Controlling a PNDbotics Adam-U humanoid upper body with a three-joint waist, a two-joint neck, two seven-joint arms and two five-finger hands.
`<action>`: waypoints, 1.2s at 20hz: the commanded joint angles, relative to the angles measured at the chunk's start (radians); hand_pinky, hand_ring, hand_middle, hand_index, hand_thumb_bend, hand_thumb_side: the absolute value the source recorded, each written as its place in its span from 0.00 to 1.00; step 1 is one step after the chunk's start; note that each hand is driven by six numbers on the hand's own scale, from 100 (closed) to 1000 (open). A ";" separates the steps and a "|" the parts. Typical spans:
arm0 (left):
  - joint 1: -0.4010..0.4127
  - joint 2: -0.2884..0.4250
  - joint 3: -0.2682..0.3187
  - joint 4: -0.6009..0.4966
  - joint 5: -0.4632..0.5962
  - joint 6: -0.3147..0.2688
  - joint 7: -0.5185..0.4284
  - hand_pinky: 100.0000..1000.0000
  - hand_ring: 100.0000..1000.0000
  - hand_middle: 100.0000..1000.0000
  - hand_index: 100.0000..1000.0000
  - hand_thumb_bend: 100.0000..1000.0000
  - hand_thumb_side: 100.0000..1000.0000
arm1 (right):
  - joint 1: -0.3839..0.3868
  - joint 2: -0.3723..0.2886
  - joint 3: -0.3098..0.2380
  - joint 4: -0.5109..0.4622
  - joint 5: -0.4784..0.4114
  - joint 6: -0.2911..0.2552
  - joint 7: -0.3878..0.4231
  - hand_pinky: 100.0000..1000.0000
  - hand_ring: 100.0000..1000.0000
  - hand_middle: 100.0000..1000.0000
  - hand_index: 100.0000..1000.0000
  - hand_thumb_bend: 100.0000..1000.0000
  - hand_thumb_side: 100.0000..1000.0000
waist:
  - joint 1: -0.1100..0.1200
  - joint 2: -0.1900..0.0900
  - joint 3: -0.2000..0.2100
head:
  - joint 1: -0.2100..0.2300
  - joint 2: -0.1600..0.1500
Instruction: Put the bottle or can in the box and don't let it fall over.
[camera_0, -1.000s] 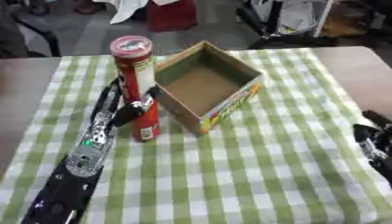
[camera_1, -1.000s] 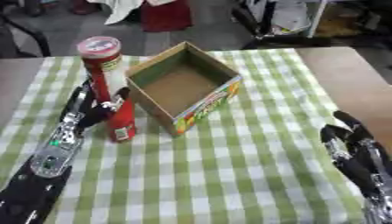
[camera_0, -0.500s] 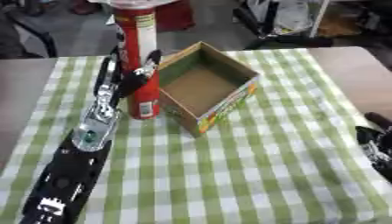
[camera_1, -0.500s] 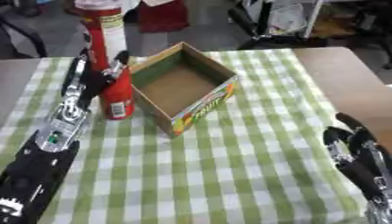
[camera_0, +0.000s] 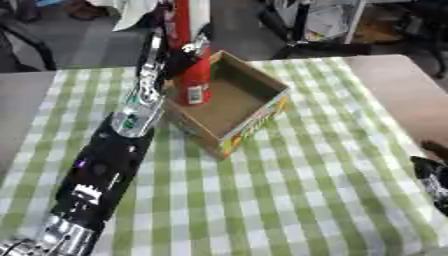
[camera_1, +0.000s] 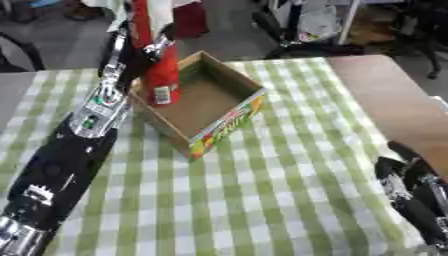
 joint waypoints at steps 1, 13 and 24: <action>-0.033 0.002 -0.013 0.026 -0.061 -0.025 0.028 1.00 0.87 0.77 0.84 0.76 0.61 | -0.014 -0.007 0.003 -0.005 -0.010 -0.002 0.008 0.97 0.84 0.93 0.92 0.16 0.45 | -0.002 -0.009 -0.008 | 0.010 -0.015; 0.088 0.103 0.025 -0.270 -0.028 -0.001 0.088 1.00 1.00 0.98 1.00 1.00 0.88 | -0.011 -0.010 -0.016 -0.006 -0.011 0.003 -0.007 0.97 0.84 0.93 0.92 0.16 0.45 | 0.002 -0.013 0.028 | -0.029 -0.014; 0.687 0.163 0.124 -0.825 0.119 0.099 0.021 0.95 0.94 0.90 0.97 0.59 0.81 | -0.004 -0.029 -0.042 -0.017 -0.003 0.003 -0.031 0.97 0.84 0.93 0.93 0.16 0.46 | 0.021 -0.007 0.122 | -0.073 -0.002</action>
